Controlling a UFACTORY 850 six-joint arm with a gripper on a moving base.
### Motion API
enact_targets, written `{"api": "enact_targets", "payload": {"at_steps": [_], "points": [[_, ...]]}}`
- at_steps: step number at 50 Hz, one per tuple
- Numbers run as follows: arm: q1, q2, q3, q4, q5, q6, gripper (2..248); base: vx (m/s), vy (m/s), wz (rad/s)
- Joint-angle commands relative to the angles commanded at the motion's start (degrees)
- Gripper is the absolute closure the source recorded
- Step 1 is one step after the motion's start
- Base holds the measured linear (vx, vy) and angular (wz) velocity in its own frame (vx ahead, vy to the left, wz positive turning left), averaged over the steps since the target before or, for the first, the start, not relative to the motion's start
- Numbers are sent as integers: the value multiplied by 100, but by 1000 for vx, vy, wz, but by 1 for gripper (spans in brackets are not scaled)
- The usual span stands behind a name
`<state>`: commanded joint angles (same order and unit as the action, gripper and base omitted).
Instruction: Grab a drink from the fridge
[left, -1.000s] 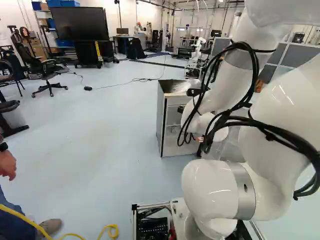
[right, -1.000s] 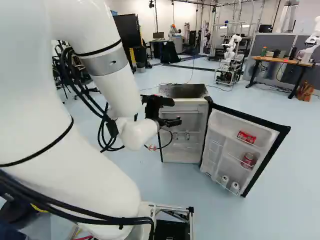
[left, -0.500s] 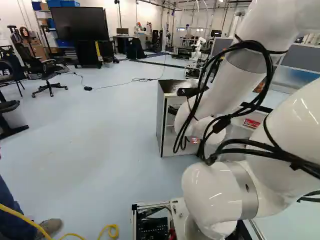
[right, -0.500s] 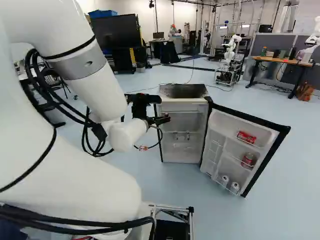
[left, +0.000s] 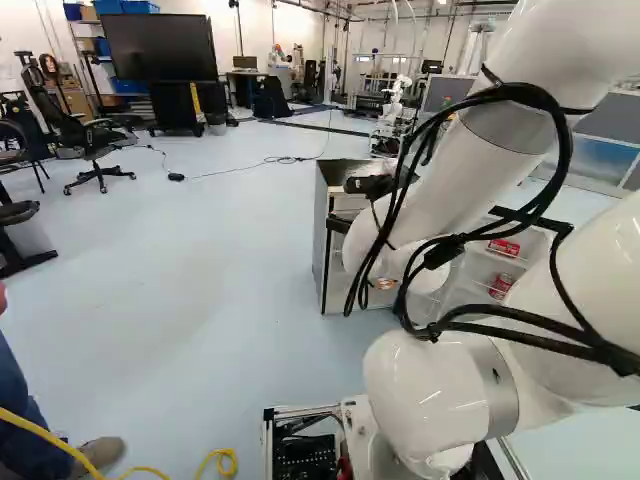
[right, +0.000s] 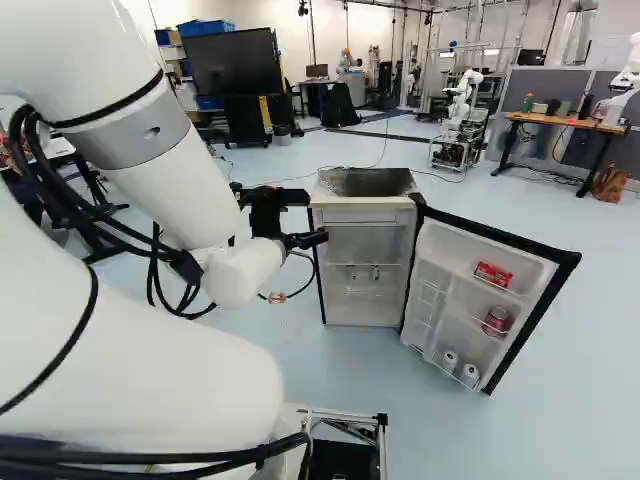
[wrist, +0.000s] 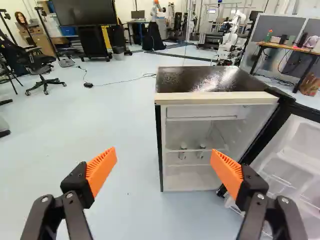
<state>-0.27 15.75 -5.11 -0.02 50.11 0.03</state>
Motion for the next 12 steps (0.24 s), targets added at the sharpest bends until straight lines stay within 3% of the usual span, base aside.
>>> {"api": "enact_targets", "payload": {"at_steps": [12], "points": [[27,25,11,2,-11,-3,3,0,0,0]]}}
